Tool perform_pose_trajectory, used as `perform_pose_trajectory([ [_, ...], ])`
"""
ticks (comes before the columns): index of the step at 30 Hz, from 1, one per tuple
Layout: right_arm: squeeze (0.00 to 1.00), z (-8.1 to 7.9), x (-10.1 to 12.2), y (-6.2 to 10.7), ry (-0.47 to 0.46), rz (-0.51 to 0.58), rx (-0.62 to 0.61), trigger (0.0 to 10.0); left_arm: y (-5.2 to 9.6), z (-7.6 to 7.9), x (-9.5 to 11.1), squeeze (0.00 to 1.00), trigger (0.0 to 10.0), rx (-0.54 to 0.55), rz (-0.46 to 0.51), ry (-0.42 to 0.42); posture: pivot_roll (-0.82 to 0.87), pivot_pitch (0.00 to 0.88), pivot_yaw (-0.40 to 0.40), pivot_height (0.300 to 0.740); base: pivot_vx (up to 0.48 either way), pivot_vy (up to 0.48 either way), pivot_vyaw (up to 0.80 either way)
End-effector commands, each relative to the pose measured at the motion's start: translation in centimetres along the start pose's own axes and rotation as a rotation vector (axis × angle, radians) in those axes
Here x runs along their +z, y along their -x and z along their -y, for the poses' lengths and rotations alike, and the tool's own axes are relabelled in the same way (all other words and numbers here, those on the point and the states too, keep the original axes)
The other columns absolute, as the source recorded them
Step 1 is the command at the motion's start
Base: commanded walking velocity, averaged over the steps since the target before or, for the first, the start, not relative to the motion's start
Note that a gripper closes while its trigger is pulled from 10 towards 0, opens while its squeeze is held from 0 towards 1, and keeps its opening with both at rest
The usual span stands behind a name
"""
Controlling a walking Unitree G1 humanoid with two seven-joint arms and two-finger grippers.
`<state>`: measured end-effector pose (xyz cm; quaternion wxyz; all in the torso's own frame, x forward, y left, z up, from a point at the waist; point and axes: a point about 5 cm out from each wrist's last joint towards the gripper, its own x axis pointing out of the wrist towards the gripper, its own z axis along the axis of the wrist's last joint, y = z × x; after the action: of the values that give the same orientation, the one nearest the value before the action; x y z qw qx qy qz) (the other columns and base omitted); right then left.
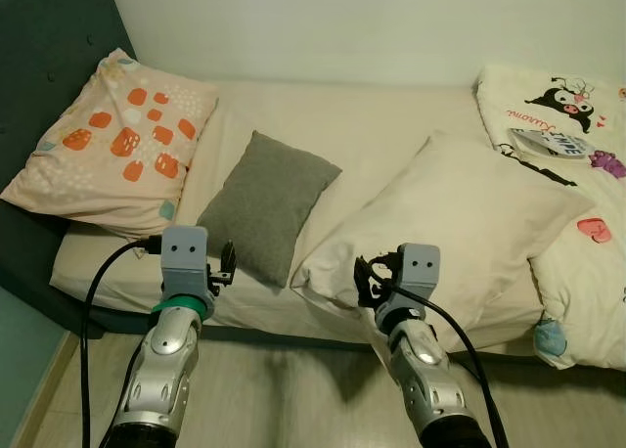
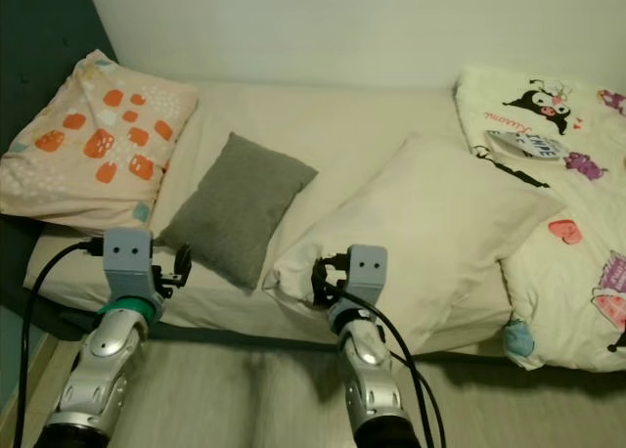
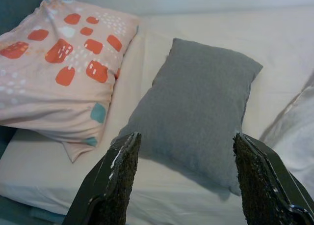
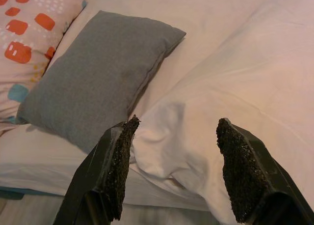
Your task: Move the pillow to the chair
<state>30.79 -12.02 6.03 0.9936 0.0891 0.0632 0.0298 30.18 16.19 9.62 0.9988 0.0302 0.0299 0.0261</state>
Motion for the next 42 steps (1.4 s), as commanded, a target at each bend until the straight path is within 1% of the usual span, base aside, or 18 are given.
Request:
perform_pose_trajectory([
  [1, 0.0, 0.2, -0.6, 0.3, -0.007, -0.024, -0.012, 10.0, 0.4, -0.2, -0.6, 0.0, 10.0, 0.0, -0.028, -0.006, 0.07, 0.03, 0.087, 0.74, 0.0, 0.0, 0.0],
  [11, 0.0, 0.5, -0.7, 0.2, -0.014, -0.026, -0.029, 10.0, 0.6, -0.6, -0.8, 0.0, 10.0, 0.0, -0.036, -0.003, 0.07, 0.01, 0.08, 0.74, 0.0, 0.0, 0.0],
  [17, 0.0, 0.9, -0.3, 0.0, -0.019, -0.014, -0.052, 10.0, 0.6, -0.3, -0.9, 0.0, 10.0, -0.006, -0.043, 0.004, 0.05, 0.003, 0.08, 0.74, 0.281, 0.0, 0.0],
  [27, 0.0, 1.4, 0.4, -0.3, -0.012, 0.002, -0.051, 10.0, 0.1, 0.2, -0.6, 0.0, 10.0, -0.018, -0.033, 0.013, 0.04, 0.0, 0.073, 0.74, 0.317, 0.0, 0.0],
  [32, 0.0, 1.8, 0.8, -0.5, -0.007, 0.011, -0.057, 10.0, -0.2, 0.5, -0.5, 0.0, 10.0, -0.015, -0.029, 0.02, 0.04, 0.0, 0.055, 0.74, 0.337, 0.0, 0.0],
  [42, 0.0, 1.8, 0.6, -0.5, -0.022, 0.009, -0.075, 10.0, -0.4, 0.4, -0.4, 0.0, 10.0, -0.014, -0.022, 0.01, 0.05, 0.0, 0.065, 0.74, 0.332, 0.0, 0.0],
])
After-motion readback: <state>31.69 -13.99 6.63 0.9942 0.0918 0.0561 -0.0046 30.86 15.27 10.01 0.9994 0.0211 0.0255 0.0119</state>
